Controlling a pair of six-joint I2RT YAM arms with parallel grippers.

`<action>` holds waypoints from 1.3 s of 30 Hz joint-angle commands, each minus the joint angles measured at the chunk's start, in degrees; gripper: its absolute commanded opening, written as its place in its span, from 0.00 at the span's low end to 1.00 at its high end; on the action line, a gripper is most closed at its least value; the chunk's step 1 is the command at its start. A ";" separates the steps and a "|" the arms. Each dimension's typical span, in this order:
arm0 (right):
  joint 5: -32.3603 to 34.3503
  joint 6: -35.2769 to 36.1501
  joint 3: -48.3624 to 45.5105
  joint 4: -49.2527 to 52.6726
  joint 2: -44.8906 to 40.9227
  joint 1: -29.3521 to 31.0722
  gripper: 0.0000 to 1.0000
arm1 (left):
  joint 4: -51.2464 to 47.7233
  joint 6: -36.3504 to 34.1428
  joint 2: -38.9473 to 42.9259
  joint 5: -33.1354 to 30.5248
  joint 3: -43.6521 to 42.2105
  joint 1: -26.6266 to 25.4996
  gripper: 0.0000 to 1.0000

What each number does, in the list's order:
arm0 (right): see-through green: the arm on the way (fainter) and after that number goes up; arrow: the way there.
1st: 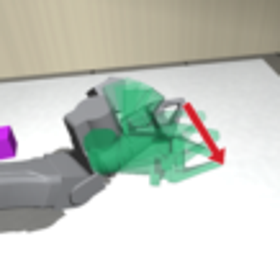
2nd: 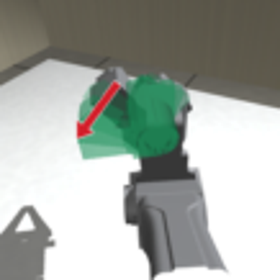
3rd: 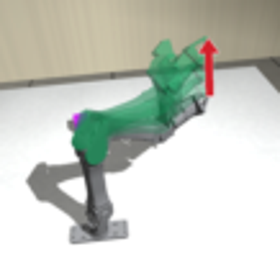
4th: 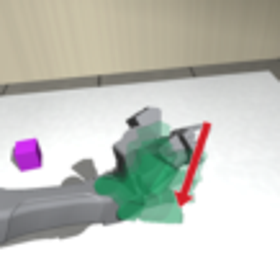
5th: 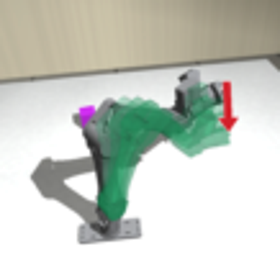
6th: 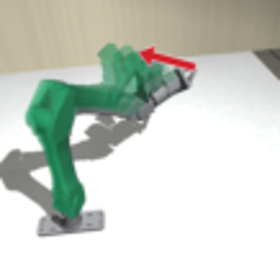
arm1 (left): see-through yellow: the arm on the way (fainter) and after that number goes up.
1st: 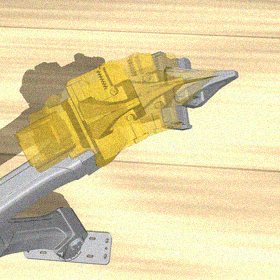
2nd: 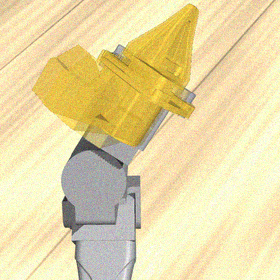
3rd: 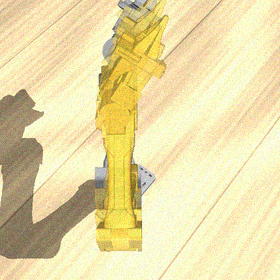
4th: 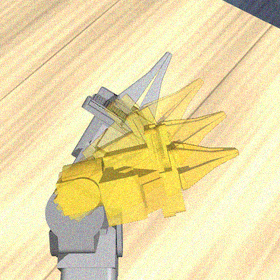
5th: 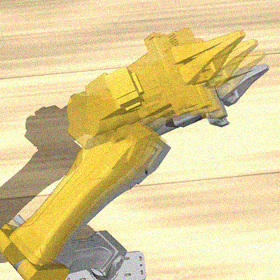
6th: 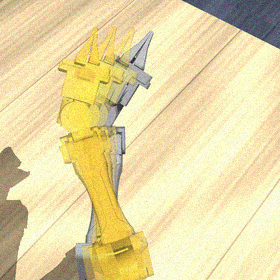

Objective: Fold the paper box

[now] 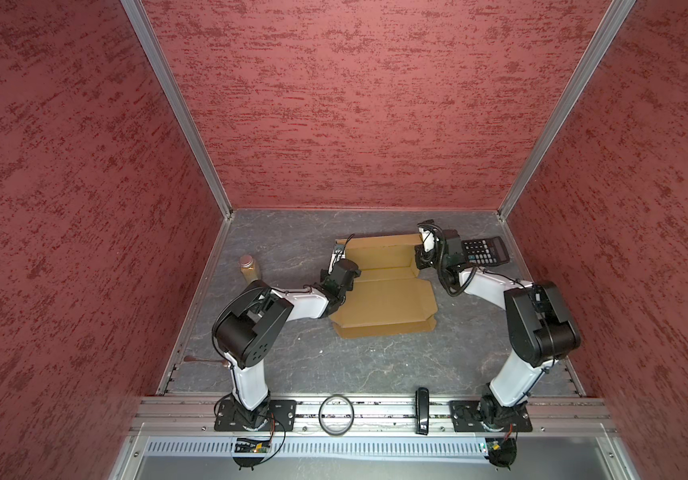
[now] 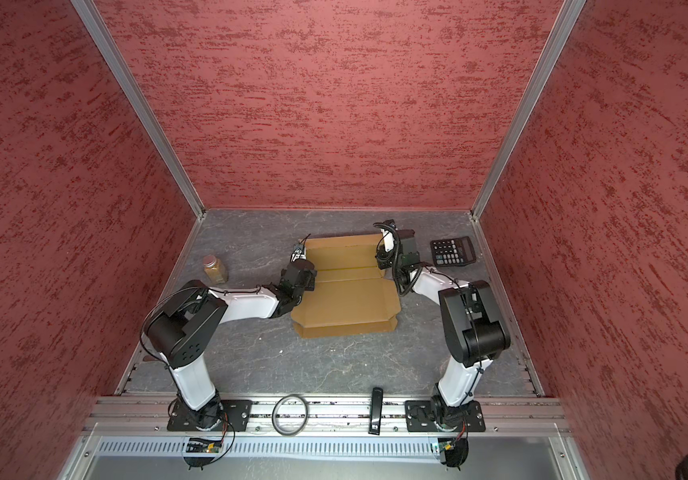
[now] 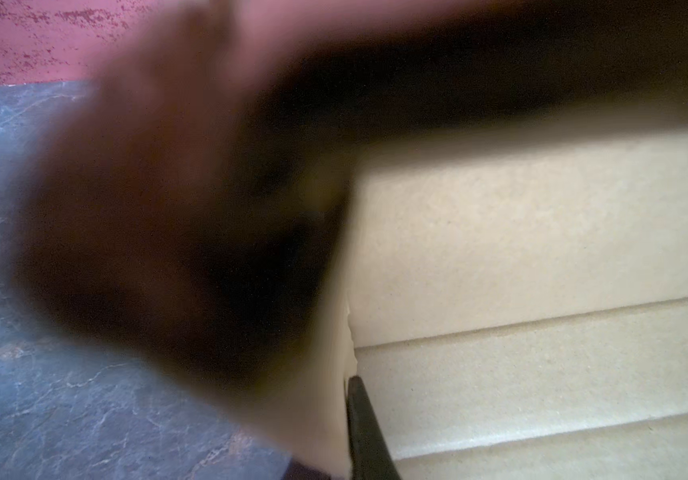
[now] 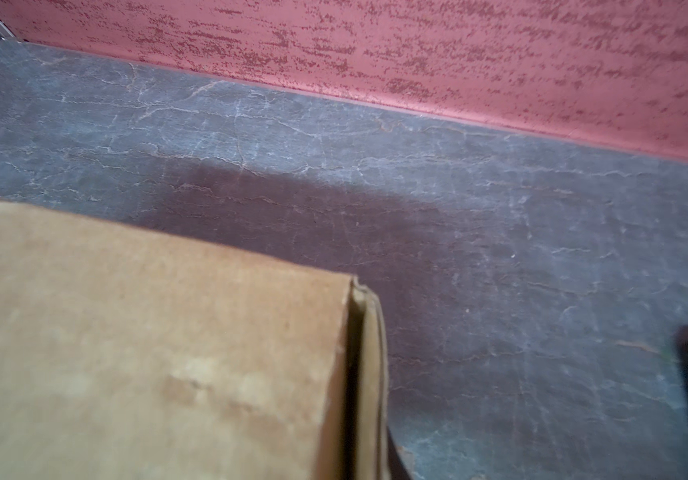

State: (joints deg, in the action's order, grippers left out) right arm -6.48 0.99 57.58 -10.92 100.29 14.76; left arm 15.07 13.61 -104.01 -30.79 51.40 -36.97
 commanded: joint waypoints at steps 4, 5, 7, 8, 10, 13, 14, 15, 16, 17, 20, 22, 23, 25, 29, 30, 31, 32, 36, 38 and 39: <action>-3.60 -1.68 0.34 1.65 0.01 2.63 0.30 | -1.08 1.58 1.17 1.34 0.74 -0.95 0.10; -3.34 -1.92 -0.05 1.37 -0.18 2.64 0.32 | -1.10 1.68 1.18 1.21 0.57 -0.92 0.10; -2.47 -2.85 -1.07 0.58 -0.64 2.68 0.34 | -1.09 1.97 1.09 1.07 0.26 -0.91 0.10; -2.03 -3.22 -1.52 0.05 -0.83 2.74 0.35 | -1.10 2.10 1.09 1.01 0.16 -0.90 0.10; -1.07 -4.18 -2.83 -1.08 -1.32 2.79 0.35 | -1.10 2.28 1.14 0.77 -0.06 -0.66 0.10; -0.40 -5.02 -4.13 -2.28 -1.85 2.81 0.37 | -1.15 2.47 1.09 0.82 -0.24 -0.51 0.10; -0.17 -5.35 -4.44 -2.63 -1.79 2.81 0.38 | -1.19 2.48 1.09 0.75 -0.24 -0.47 0.10; 0.04 -5.56 -4.96 -3.07 -1.86 2.77 0.40 | -1.23 2.48 1.17 0.66 -0.24 -0.47 0.10; 0.23 -5.81 -5.42 -3.53 -1.92 2.77 0.41 | -1.21 2.48 1.18 0.64 -0.24 -0.37 0.10; 0.21 -5.99 -5.79 -3.99 -1.94 2.79 0.42 | -1.19 2.47 1.25 0.57 -0.24 -0.24 0.10; -0.02 -6.71 -6.96 -5.88 -2.33 2.81 0.44 | -1.23 2.48 1.17 0.65 -0.24 -0.19 0.10; -0.20 -7.28 -7.86 -7.43 -2.69 2.81 0.43 | -1.37 2.48 1.20 0.64 -0.24 -0.15 0.10; -0.20 -7.53 -8.27 -8.11 -2.90 2.81 0.44 | -1.38 2.48 1.18 0.64 -0.32 -0.19 0.10; -0.28 -7.91 -9.02 -9.45 -3.22 2.78 0.41 | -1.49 2.49 1.07 0.63 -0.25 -0.16 0.10; -0.44 -8.62 -10.69 -12.72 -3.35 2.81 0.31 | -1.75 2.48 1.06 0.64 -0.25 -0.16 0.10; -0.61 -8.80 -10.90 -13.42 -3.29 2.76 0.27 | -1.71 2.43 1.00 0.59 -0.33 -0.19 0.10; -0.84 -8.90 -10.96 -13.94 -3.21 2.81 0.26 | -1.71 2.39 1.09 0.64 -0.38 -0.18 0.10; -0.98 -9.07 -10.99 -14.44 -3.01 2.75 0.24 | -1.79 2.21 1.14 0.63 -0.42 -0.18 0.10; -1.25 -9.26 -10.29 -15.32 -1.95 2.79 0.20 | -1.84 1.97 1.17 0.55 -0.42 -0.12 0.10; -1.25 -9.21 -9.83 -15.29 -1.56 2.79 0.18 | -1.89 2.12 1.32 0.68 -0.51 -0.10 0.10; -1.20 -9.08 -9.65 -15.24 -1.50 2.78 0.16 | -2.04 2.11 1.36 0.62 -0.51 -0.12 0.10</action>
State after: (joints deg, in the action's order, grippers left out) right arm -5.43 -6.87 46.70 -21.87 98.50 16.69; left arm 14.15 15.86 -103.90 -32.12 51.42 -36.64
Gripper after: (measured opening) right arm 0.172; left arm 0.100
